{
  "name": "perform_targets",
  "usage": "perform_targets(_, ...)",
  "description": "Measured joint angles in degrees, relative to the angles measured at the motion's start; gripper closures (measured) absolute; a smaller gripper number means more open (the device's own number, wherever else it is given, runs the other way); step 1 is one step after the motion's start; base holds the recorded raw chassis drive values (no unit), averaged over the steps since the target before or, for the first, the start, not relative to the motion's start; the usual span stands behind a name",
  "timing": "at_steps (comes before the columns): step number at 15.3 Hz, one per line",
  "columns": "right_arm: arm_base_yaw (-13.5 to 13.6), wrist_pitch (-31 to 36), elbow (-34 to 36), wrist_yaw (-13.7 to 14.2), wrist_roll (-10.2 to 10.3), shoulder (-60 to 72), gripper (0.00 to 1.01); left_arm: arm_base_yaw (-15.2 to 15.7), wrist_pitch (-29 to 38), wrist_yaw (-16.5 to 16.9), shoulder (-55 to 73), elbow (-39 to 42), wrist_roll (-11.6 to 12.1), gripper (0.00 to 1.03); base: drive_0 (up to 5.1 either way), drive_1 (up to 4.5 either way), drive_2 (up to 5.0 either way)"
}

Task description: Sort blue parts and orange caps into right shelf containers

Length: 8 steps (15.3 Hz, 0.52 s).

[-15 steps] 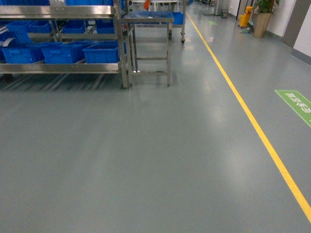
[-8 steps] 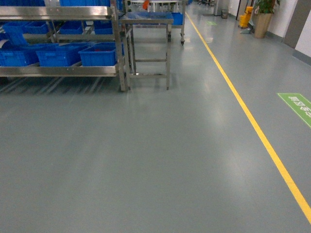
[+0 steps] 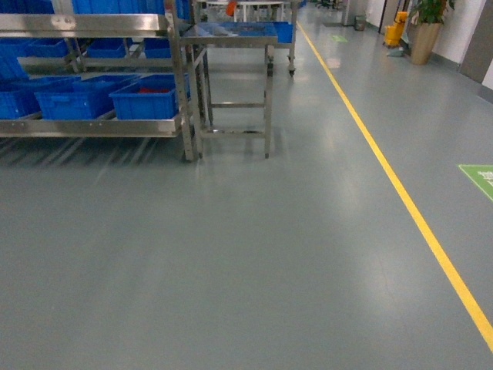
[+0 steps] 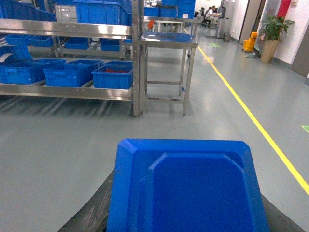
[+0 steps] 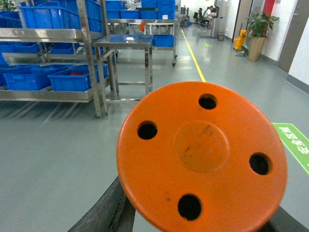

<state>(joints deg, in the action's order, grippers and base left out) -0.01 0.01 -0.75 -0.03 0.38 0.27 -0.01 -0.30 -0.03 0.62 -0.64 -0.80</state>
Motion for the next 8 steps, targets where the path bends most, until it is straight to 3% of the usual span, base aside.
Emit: perform_targets(8, 0.0, -0.5, 0.0, 0.0, 0.0, 0.0, 0.58, 0.0, -0.2, 0.0, 0.0, 0.0, 0.0, 0.62, 0.0, 4.16, -4.3)
